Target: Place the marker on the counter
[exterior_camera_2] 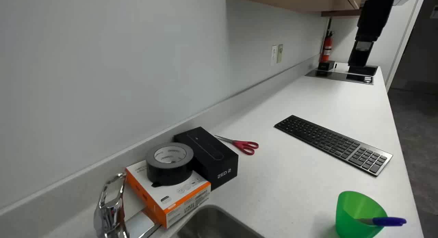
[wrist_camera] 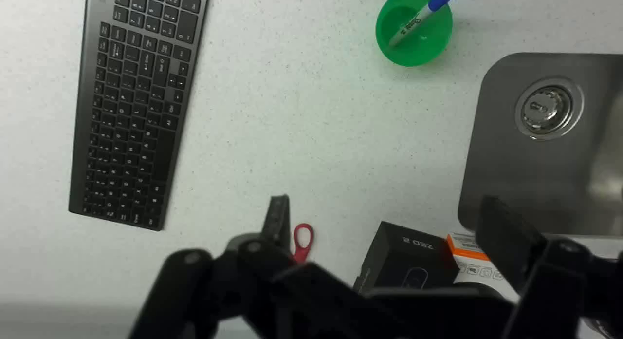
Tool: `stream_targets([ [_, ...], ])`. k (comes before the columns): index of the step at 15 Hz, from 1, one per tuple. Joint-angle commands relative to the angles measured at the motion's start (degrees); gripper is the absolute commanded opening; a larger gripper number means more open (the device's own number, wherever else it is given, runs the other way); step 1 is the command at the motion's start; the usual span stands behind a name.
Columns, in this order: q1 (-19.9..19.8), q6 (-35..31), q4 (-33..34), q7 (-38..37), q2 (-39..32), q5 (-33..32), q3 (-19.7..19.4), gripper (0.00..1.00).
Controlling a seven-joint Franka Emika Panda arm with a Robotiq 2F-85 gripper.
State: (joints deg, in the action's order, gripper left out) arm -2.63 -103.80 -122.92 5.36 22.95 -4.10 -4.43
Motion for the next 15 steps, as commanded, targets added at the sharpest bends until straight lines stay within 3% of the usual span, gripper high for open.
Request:
stream_targets([
  [1,-0.1,0.12,0.11,0.03,-0.07,0.05,0.1,1.0],
  [6,0.47,1.83,-0.71,1.43,-0.28,0.51,0.16,1.0],
  [11,2.92,1.76,-9.03,5.11,0.18,0.19,2.44,1.0],
  [15,5.04,-2.99,-17.09,4.17,0.22,-2.43,6.11,1.0],
])
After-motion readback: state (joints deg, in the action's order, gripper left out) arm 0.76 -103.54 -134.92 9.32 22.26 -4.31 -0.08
